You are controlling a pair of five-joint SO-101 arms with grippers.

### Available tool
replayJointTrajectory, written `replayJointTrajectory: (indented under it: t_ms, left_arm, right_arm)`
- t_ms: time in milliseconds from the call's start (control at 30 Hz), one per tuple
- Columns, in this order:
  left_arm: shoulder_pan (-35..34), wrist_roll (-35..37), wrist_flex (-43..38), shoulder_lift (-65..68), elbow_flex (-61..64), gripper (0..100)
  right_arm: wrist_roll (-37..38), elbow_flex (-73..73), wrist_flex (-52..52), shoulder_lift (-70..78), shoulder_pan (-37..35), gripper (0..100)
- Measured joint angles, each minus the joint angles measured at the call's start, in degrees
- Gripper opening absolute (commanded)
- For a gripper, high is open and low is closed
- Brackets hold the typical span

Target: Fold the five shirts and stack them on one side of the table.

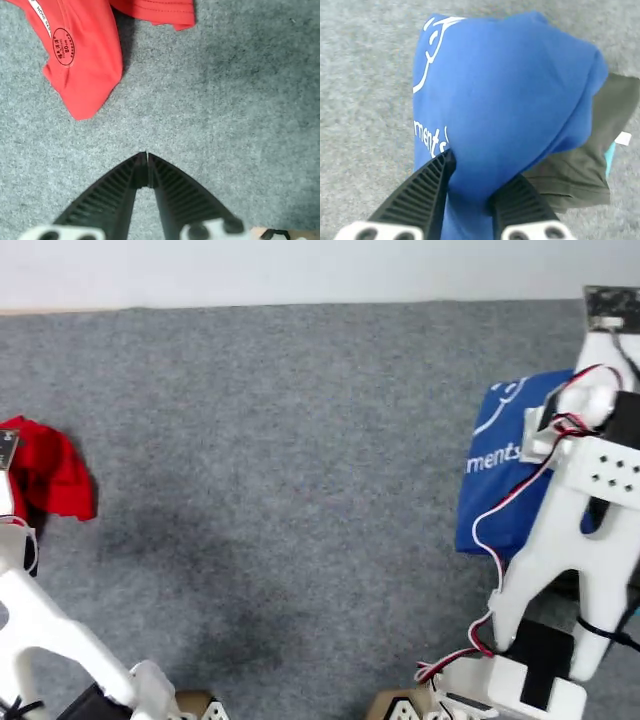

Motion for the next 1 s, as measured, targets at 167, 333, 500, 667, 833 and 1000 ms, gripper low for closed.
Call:
replayJointTrajectory:
  t_ms: [167,333,500,667,833,1000]
  left_arm:
    - [0.0,0.0,0.0,0.0,0.0,1]
    - [0.0,0.0,0.0,0.0,0.0,1]
    - [0.0,0.0,0.0,0.0,0.0,1]
    - [0.0,0.0,0.0,0.0,0.0,1]
    - [0.0,0.0,0.0,0.0,0.0,1]
    - [0.0,0.0,0.0,0.0,0.0,1]
  right_arm:
    - [0.7,0.0,0.0,0.0,3.2,0.9]
    - [1.1,0.0,0.0,0.5,6.2,0.9]
    - [2.5,0.0,-0.9,6.8,10.0,0.9]
    - [4.5,0.0,-6.9,15.4,14.0,0.9]
    - [5.5,0.0,-13.8,22.5,16.4,0.9]
    - [8.4,0.0,-18.5,26.5,17.9,0.9]
